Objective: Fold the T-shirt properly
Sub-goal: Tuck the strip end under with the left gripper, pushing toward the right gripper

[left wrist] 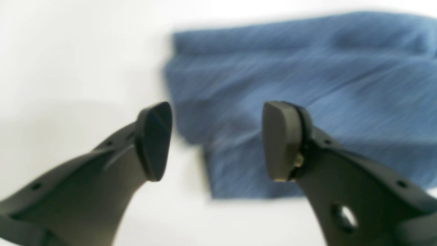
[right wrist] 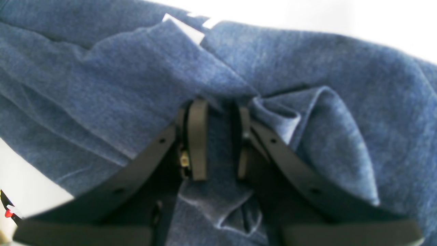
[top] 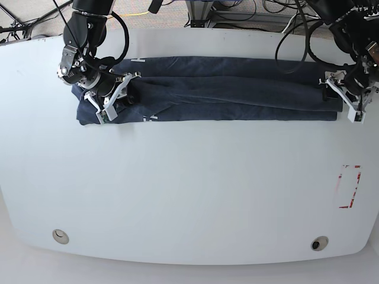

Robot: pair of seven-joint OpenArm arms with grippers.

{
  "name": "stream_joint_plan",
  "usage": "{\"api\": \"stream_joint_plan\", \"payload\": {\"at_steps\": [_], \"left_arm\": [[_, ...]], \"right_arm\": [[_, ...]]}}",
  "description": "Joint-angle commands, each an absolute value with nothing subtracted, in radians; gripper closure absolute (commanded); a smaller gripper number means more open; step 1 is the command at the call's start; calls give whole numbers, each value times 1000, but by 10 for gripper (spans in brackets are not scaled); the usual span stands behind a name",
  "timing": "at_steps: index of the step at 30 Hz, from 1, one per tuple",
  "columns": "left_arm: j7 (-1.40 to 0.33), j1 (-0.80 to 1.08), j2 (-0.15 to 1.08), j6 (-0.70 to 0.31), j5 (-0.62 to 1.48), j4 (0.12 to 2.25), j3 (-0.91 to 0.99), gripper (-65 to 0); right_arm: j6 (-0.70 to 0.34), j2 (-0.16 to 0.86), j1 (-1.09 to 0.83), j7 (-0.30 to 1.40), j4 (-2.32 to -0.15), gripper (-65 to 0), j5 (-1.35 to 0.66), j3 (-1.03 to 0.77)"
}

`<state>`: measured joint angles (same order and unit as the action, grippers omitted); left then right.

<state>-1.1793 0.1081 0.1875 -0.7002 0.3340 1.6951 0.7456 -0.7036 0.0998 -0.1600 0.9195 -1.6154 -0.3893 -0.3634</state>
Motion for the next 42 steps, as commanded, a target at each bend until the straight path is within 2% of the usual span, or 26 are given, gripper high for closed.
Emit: {"api": "stream_joint_plan", "payload": {"at_steps": [1,5,14,23,39,42], "left_arm": [[-1162,96,229,-698,409,1704,774,-444],[-1162,97,271,-698,470,1620,819,-471],[-1156,94,337,-698,601,1368,839,-469],[-1158,62,320,-698,605,1354,753,-467],[-1194,71,300,-698,639,1354,754,-464],[-1234,91,325,-698,716,1359,756,-429]], "right_arm": [[-698,107,-163,954,-1620,-117,-354,-366],[-698,107,-165,954,-1620,-117,-355,-366],[-698,107,-165,954,-1621,-117,-355,-366],[-698,107,-163,952,-1621,-117,-355,-366],[-698,107,-163,952,-1621,-117,-355,-366],[-698,107,-163,952,-1621,-117,-355,-366]]}}
